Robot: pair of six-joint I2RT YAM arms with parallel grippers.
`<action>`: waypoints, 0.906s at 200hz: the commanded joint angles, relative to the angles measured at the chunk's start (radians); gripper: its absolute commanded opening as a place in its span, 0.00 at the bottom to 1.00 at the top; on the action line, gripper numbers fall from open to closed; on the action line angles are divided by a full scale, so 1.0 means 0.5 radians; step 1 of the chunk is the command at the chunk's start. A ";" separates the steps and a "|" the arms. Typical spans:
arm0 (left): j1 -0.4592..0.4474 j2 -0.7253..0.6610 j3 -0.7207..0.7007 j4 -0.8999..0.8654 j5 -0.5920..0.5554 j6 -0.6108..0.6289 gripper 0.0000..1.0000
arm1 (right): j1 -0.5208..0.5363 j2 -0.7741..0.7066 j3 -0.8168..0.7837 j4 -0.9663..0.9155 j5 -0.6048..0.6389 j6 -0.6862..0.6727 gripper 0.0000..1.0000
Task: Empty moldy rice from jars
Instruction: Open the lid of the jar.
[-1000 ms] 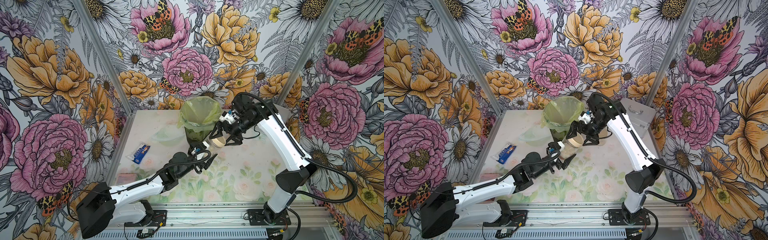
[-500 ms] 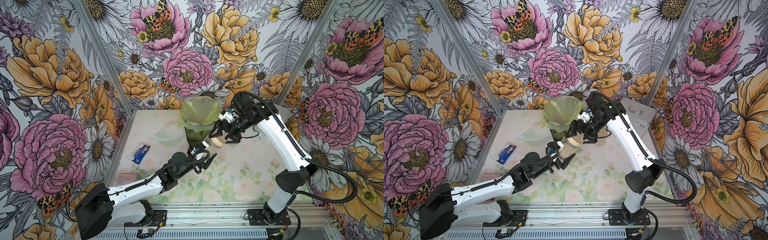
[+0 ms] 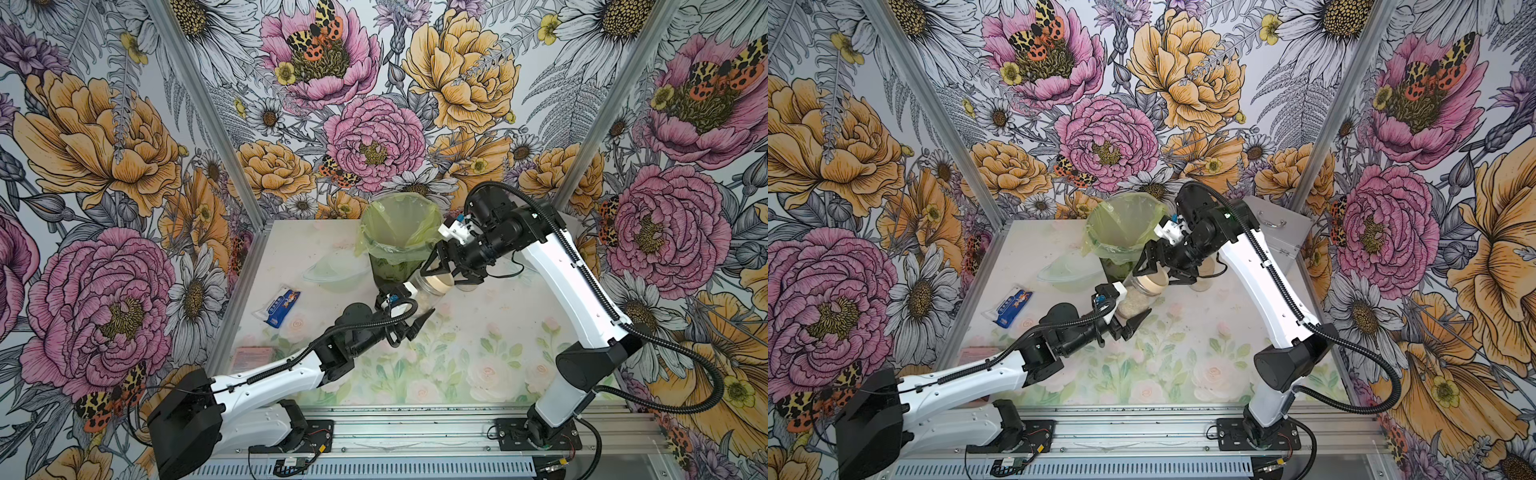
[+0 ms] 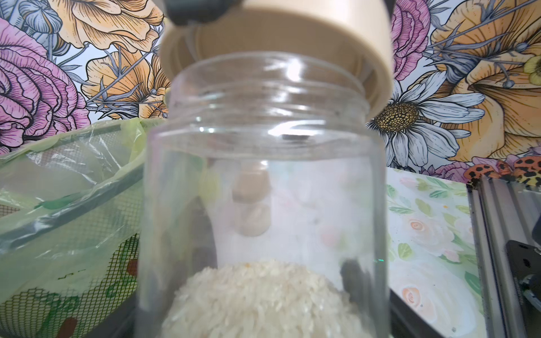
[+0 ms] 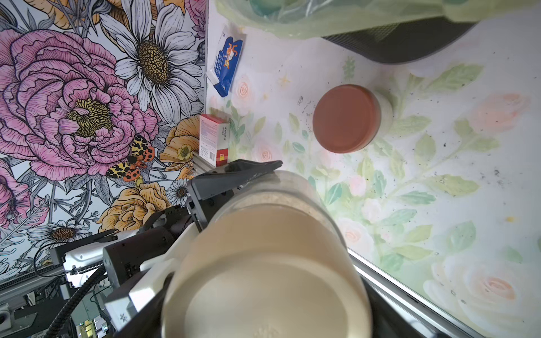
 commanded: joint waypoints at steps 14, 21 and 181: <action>0.039 -0.130 0.182 0.042 0.243 -0.096 0.00 | 0.011 -0.110 0.013 0.043 -0.105 -0.239 0.72; 0.040 -0.141 0.193 0.019 0.272 -0.095 0.00 | 0.014 -0.125 -0.007 0.042 -0.094 -0.275 0.72; 0.094 -0.285 0.231 -0.197 0.400 -0.092 0.00 | 0.047 -0.412 -0.515 0.624 0.076 -0.545 0.76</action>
